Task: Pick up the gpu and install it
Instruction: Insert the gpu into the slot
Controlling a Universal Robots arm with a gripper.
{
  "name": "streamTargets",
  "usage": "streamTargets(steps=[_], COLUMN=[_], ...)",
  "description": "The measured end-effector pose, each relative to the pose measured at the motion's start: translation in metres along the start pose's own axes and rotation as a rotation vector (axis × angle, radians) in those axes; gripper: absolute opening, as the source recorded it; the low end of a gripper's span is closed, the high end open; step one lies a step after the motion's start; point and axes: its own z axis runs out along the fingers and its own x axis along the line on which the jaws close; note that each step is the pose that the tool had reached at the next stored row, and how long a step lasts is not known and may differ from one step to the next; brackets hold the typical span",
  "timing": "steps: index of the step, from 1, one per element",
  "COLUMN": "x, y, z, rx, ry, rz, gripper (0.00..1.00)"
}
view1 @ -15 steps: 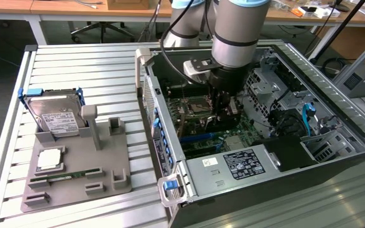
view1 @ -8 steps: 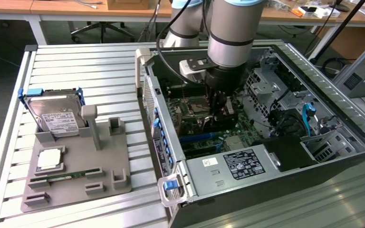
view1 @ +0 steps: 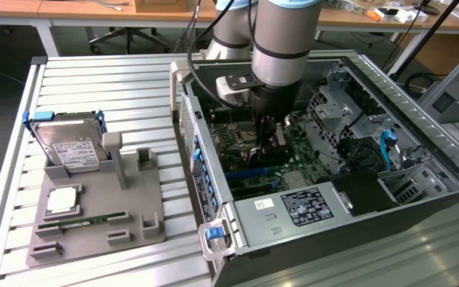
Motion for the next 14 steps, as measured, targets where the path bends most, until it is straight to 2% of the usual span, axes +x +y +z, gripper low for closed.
streamTargets(steps=[6,9,14], x=[0.005,0.005,0.005], y=[0.0025,0.0103,0.0112], z=[0.002,0.0012,0.0017], rx=[0.0001,0.0006,0.0006], ry=[-0.0001,0.0,-0.0006], rz=[0.0,0.0,0.0], gripper=[0.27,0.27,0.27])
